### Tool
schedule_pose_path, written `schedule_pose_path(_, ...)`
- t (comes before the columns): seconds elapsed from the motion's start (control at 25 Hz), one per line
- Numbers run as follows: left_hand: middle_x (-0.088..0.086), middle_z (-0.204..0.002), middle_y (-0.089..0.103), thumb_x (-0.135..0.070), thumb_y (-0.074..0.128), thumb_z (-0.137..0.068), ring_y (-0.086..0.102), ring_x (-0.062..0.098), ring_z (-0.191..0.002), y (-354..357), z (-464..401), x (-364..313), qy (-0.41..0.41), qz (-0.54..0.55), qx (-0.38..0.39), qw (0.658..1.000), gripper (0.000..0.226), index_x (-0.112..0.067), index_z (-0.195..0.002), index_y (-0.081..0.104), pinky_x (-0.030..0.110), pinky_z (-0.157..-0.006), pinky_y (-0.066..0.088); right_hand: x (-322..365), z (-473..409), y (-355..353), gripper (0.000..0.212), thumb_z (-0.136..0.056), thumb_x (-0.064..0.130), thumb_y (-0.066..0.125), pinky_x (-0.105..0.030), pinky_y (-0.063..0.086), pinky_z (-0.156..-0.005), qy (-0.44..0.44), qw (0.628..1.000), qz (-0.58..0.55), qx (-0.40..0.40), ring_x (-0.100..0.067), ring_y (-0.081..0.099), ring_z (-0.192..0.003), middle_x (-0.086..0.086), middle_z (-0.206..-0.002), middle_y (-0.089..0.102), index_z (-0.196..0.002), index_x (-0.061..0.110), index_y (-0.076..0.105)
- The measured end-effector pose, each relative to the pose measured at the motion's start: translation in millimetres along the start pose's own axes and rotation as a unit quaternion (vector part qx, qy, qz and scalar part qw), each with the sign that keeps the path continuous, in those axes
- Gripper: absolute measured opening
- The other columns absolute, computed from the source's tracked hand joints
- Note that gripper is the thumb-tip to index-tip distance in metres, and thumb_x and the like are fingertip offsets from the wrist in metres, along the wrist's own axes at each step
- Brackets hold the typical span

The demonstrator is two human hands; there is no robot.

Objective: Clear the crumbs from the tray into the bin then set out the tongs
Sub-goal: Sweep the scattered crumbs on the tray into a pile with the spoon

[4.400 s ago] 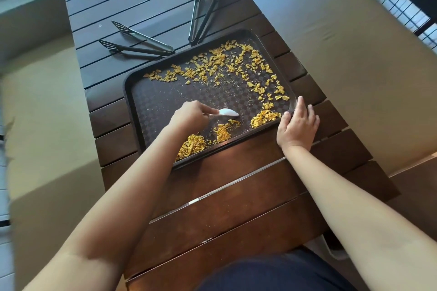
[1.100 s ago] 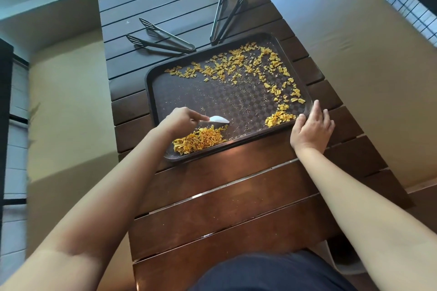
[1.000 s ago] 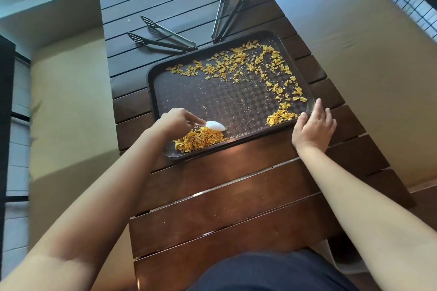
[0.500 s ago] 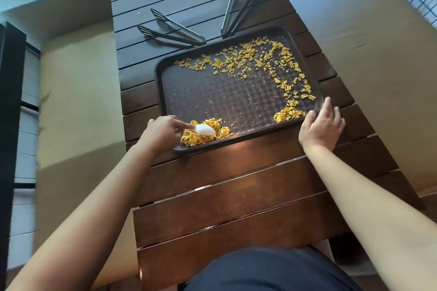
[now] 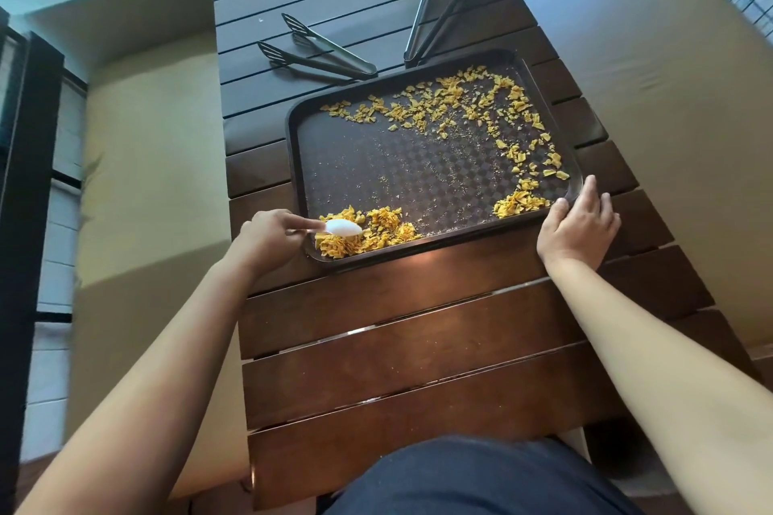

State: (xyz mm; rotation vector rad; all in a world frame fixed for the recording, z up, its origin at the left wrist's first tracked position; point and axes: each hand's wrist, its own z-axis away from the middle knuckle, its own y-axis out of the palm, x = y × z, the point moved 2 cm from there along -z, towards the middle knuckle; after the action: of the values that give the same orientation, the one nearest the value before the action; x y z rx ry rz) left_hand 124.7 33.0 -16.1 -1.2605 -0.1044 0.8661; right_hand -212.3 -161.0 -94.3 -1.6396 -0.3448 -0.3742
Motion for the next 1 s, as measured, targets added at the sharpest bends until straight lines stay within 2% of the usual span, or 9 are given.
schedule_pose_path(0.08, 0.002, -0.097, 0.066, -0.014, 0.052, -0.091, 0.054, 0.016, -0.065, 1, -5, -10, -0.006, 0.081, -0.019, 0.997, 0.029, -0.030, -0.106, 0.071, 0.030, -0.062, 0.046, 0, 1, 0, 0.063, -0.089, 0.034, 0.026, -0.047, 0.013, -0.113, 0.001, 1.000, 0.002, -0.001, -0.031, 0.026, -0.138, -0.017, -0.144, 0.039, -0.145, 0.007, 0.026)
schedule_pose_path(0.16, 0.007, -0.099, 0.068, -0.015, 0.049, -0.094, 0.045, 0.013, -0.053, 7, -14, -26, -0.008, 0.109, -0.034, 0.993, 0.030, -0.028, -0.111, 0.069, 0.028, -0.053, 0.040, 0, 1, 0, 0.063, -0.088, 0.034, 0.025, -0.046, 0.013, -0.113, 0.002, 1.000, 0.002, 0.003, -0.031, 0.026, -0.138, -0.017, -0.145, 0.039, -0.145, 0.007, 0.026)
schedule_pose_path(0.36, 0.004, -0.121, 0.063, -0.018, 0.043, -0.097, 0.055, 0.020, -0.065, 24, -26, -52, 0.003, 0.044, 0.007, 0.999, 0.034, -0.034, -0.119, 0.063, 0.034, -0.060, 0.047, 0, 1, -1, 0.061, -0.091, 0.033, 0.026, -0.046, 0.012, -0.113, 0.002, 1.000, -0.004, 0.008, -0.031, 0.025, -0.139, -0.016, -0.146, 0.038, -0.145, 0.007, 0.025)
schedule_pose_path(0.44, 0.002, -0.118, 0.065, -0.015, 0.044, -0.096, 0.059, 0.028, -0.071, 28, -22, -55, 0.032, 0.034, 0.056, 0.997, 0.034, -0.034, -0.116, 0.065, 0.037, -0.063, 0.050, 0, 1, -1, 0.059, -0.093, 0.033, 0.028, -0.046, 0.012, -0.114, 0.003, 1.000, -0.008, 0.010, -0.031, 0.024, -0.139, -0.016, -0.146, 0.037, -0.145, 0.007, 0.025)
schedule_pose_path(0.52, -0.001, -0.108, 0.065, -0.013, 0.047, -0.095, 0.061, 0.028, -0.076, 25, -20, -54, 0.045, 0.008, 0.088, 0.995, 0.034, -0.034, -0.111, 0.068, 0.036, -0.068, 0.051, 0, 1, -1, 0.061, -0.091, 0.034, 0.026, -0.045, 0.012, -0.114, 0.005, 1.000, -0.014, 0.011, -0.030, 0.024, -0.139, -0.016, -0.146, 0.037, -0.145, 0.006, 0.025)
schedule_pose_path(0.64, -0.003, -0.095, 0.061, -0.011, 0.048, -0.093, 0.060, 0.024, -0.072, 16, -24, -57, 0.045, -0.011, 0.082, 0.996, 0.034, -0.032, -0.108, 0.070, 0.033, -0.064, 0.049, 0, 2, -1, 0.057, -0.095, 0.032, 0.029, -0.045, 0.012, -0.114, 0.008, 1.000, -0.012, 0.011, -0.030, 0.024, -0.140, -0.015, -0.146, 0.037, -0.145, 0.007, 0.025)
schedule_pose_path(0.76, -0.002, -0.098, 0.063, -0.011, 0.048, -0.094, 0.053, 0.014, -0.064, 20, -28, -78, 0.072, 0.004, 0.075, 0.995, 0.034, -0.031, -0.112, 0.068, 0.029, -0.058, 0.043, -1, 1, 0, 0.053, -0.098, 0.030, 0.033, -0.044, 0.011, -0.114, 0.009, 1.000, -0.010, 0.011, -0.029, 0.023, -0.140, -0.013, -0.147, 0.036, -0.146, 0.008, 0.025)
schedule_pose_path(0.92, 0.003, -0.108, 0.063, -0.013, 0.048, -0.095, 0.060, 0.022, -0.077, 31, -27, -89, 0.104, -0.036, 0.105, 0.988, 0.034, -0.034, -0.111, 0.068, 0.037, -0.069, 0.051, -3, -1, -2, 0.050, -0.098, 0.028, 0.035, -0.041, 0.012, -0.114, 0.015, 0.999, -0.029, 0.015, -0.029, 0.025, -0.139, -0.013, -0.146, 0.038, -0.145, 0.010, 0.028)
schedule_pose_path(1.0, 0.002, -0.111, 0.065, -0.013, 0.048, -0.094, 0.061, 0.019, -0.080, 26, -29, -84, 0.102, -0.062, 0.122, 0.985, 0.034, -0.036, -0.109, 0.069, 0.033, -0.071, 0.051, -5, -4, -5, 0.048, -0.098, 0.027, 0.037, -0.040, 0.018, -0.112, 0.023, 0.999, -0.040, 0.012, -0.030, 0.032, -0.135, -0.014, -0.143, 0.042, -0.142, 0.010, 0.033)
